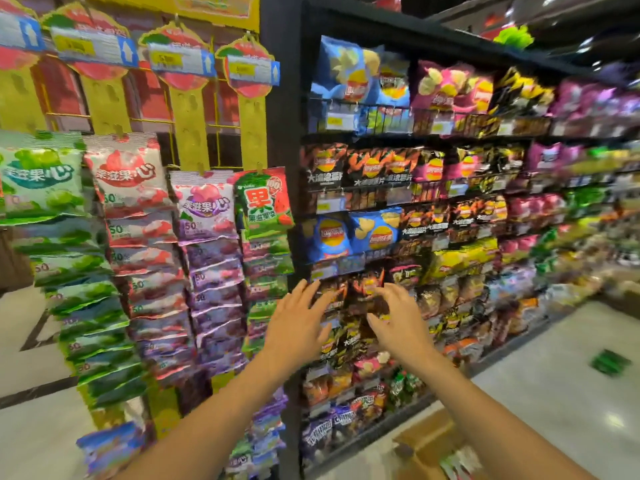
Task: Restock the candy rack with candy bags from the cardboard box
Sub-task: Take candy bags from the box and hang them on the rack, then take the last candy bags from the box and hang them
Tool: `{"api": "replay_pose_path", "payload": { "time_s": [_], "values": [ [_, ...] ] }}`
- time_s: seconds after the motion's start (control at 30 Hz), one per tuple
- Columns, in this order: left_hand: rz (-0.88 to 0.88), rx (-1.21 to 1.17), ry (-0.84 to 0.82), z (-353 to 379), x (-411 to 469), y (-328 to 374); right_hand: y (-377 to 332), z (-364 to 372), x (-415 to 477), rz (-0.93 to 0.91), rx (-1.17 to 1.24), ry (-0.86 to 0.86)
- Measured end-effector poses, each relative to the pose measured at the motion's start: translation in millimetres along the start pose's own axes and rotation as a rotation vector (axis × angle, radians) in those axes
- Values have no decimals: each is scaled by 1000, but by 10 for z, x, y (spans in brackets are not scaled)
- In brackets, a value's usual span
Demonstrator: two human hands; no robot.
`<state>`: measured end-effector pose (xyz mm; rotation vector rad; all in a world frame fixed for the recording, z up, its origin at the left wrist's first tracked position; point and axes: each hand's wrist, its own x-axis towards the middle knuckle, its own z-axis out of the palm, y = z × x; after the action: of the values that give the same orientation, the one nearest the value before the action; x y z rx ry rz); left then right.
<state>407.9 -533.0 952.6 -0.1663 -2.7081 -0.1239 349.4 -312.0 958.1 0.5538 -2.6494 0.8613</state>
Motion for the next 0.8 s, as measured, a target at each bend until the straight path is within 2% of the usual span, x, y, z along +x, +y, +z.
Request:
{"api": "replay_pose_path", "payload": {
  "time_s": [0.33,0.57,0.8],
  "values": [
    [93,-72,-259,1162,314,1436,1733,-528,-611,266,-92,-102],
    [200,-158,-428,1774,566,2193,2513,-762,-987,432,-136,-79],
    [322,-161,-524,2491,1089,2693,3285,-801,-935,540,-160,-100]
  ]
}}
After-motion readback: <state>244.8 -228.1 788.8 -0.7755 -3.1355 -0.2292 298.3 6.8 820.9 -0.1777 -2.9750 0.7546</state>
